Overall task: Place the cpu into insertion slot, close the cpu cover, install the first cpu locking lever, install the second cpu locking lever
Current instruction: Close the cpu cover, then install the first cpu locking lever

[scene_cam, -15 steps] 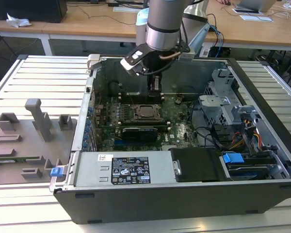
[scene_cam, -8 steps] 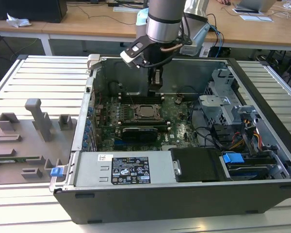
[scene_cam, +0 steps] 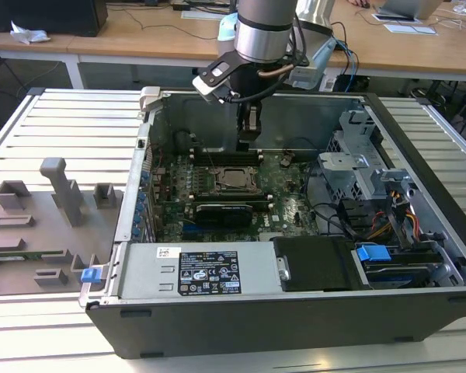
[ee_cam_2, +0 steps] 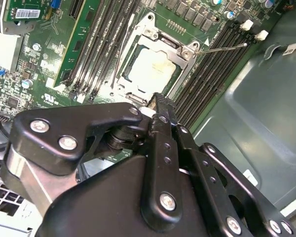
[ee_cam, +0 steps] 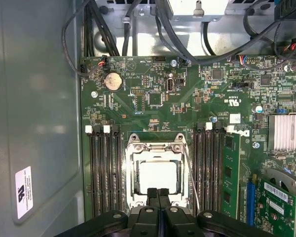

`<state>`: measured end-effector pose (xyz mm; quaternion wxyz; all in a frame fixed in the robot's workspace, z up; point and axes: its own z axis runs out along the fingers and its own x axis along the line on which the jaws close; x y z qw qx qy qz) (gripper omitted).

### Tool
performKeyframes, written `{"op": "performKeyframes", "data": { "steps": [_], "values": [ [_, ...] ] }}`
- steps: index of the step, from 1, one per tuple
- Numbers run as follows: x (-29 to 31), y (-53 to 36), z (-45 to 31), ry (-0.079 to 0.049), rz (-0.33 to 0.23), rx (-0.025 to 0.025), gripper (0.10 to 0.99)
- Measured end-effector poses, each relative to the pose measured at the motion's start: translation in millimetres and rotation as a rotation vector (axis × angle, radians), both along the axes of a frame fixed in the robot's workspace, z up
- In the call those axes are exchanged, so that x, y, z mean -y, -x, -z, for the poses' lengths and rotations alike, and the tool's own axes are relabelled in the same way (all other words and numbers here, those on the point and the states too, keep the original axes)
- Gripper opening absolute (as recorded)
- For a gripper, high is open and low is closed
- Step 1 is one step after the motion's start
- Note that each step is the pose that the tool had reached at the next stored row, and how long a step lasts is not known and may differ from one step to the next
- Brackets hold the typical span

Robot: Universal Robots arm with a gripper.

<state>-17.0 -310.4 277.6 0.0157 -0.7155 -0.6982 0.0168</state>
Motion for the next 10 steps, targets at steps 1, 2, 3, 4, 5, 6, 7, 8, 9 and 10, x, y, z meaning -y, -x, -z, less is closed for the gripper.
{"op": "performKeyframes", "data": {
  "steps": [1, 2, 3, 4, 5, 6, 7, 8, 9, 10],
  "values": [
    [0.0, 0.0, 0.0, 0.000, 0.000, 0.0000, 0.106],
    [0.0, 0.0, 0.0, 0.000, 0.000, 0.0000, 0.106],
    [0.0, 0.0, 0.0, 0.000, 0.000, 0.0000, 0.106],
    [0.0, 0.0, -0.1, 0.000, 0.000, 0.0000, 0.106],
    [0.0, 0.0, 0.0, 0.000, 0.000, 0.0000, 0.106],
    [0.0, 0.0, -0.1, 0.000, 0.000, 0.0000, 0.106],
    [0.0, 0.0, -0.1, 0.000, 0.000, 0.0000, 0.106],
    [0.0, 0.0, -0.1, 0.000, 0.000, 0.0000, 0.106],
    [0.0, 0.0, -0.1, 0.000, 0.000, 0.0000, 0.106],
    [0.0, 0.0, -0.1, 0.000, 0.000, 0.0000, 0.106]
  ]
}}
